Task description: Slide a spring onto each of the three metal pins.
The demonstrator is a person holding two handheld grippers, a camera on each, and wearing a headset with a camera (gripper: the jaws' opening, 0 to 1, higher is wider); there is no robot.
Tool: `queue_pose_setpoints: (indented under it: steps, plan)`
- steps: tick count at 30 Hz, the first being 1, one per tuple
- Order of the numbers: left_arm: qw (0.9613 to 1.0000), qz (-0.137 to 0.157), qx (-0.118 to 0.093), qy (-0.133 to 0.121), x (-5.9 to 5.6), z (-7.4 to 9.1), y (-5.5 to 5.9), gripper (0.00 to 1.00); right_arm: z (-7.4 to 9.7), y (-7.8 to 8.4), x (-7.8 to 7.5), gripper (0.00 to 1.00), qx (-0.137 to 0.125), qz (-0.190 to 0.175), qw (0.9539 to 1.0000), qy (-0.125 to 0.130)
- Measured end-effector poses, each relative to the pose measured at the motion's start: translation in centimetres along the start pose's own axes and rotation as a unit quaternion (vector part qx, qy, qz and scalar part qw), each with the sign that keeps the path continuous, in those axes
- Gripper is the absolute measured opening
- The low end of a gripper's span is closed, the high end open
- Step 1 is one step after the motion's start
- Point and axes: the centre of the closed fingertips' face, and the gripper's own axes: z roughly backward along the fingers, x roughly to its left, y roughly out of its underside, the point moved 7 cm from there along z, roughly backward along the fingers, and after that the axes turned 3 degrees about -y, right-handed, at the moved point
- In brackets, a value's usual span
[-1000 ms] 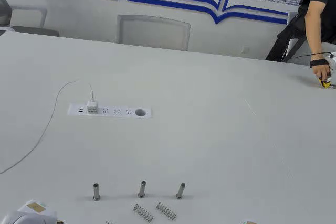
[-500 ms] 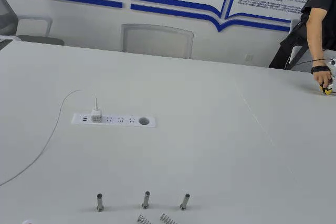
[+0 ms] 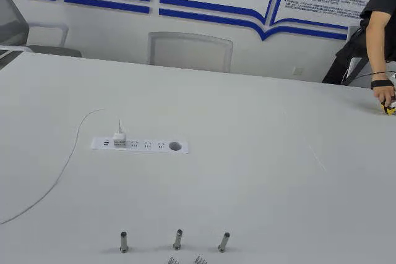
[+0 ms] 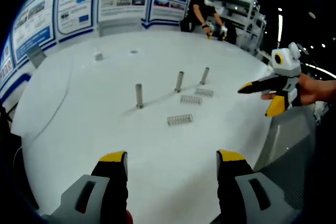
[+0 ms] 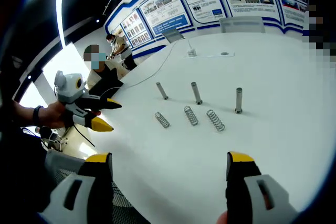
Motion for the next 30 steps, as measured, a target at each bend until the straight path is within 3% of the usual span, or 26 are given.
queue_pose_setpoints:
  steps: [16,30]
  plan:
    - [0.9994,-0.02,0.021,0.017,0.0,0.0,0.6,0.8,0.5,-0.1,-0.3,0.92,-0.002,0.003,1.0,0.009]
    - [0.9969,-0.061,0.029,0.04,-0.3,-1.2,-0.5,0.81,0.6,-0.2,-0.2,0.92,-0.003,0.006,0.9999,0.009]
